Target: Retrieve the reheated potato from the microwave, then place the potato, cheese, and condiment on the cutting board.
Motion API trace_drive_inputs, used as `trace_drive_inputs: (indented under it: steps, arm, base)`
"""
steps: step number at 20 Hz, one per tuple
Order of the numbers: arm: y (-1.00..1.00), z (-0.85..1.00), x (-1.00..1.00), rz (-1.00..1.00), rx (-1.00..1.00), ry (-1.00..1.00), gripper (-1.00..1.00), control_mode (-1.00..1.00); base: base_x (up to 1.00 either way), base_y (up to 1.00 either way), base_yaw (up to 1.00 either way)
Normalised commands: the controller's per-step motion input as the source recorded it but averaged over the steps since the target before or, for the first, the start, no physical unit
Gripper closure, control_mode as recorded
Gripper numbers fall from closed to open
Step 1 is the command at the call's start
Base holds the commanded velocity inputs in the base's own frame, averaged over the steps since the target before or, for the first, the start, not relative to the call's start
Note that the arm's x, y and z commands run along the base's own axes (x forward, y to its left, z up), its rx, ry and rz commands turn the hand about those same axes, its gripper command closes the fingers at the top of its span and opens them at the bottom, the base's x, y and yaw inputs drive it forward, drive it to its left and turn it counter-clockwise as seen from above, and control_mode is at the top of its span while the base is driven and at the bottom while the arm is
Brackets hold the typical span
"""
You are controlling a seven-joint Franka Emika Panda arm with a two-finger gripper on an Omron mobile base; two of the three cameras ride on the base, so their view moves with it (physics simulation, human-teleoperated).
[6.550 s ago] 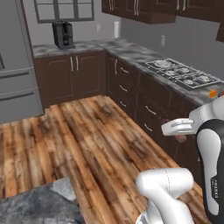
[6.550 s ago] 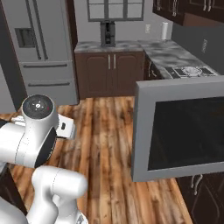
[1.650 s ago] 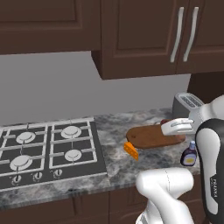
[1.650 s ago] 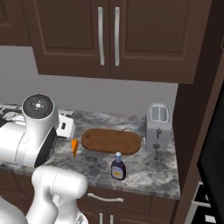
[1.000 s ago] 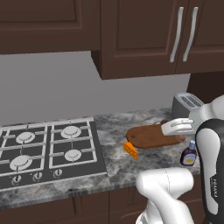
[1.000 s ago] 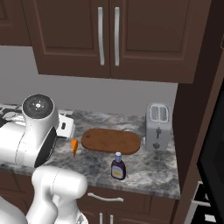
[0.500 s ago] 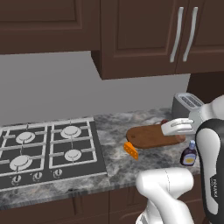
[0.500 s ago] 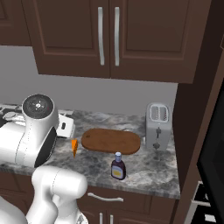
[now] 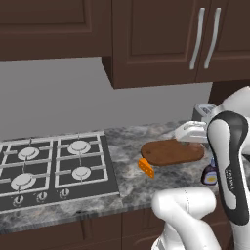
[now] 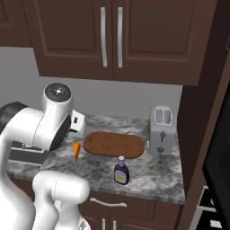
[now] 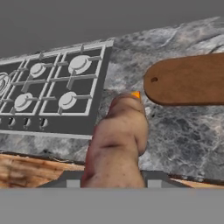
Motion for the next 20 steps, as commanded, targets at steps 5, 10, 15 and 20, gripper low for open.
trace_drive_inputs:
  steps: [5, 10, 15, 20]
  arm:
    - [-0.18, -0.06, 0.26, 0.04, -0.01, 0.19, 1.0, -1.0]
    - [-0.34, -0.31, 0.16, 0.04, -0.08, 0.02, 1.0, -1.0]
    - [-0.42, -0.47, 0.22, 0.04, -0.12, 0.0, 1.0, -1.0]
    - [-0.43, -0.45, 0.36, 0.0, -0.04, 0.03, 1.0, -1.0]
  base:
    - [0.0, 0.0, 0.0]
    - [0.0, 0.0, 0.0]
    - [0.0, 0.0, 0.0]
    - [0.0, 0.0, 0.0]
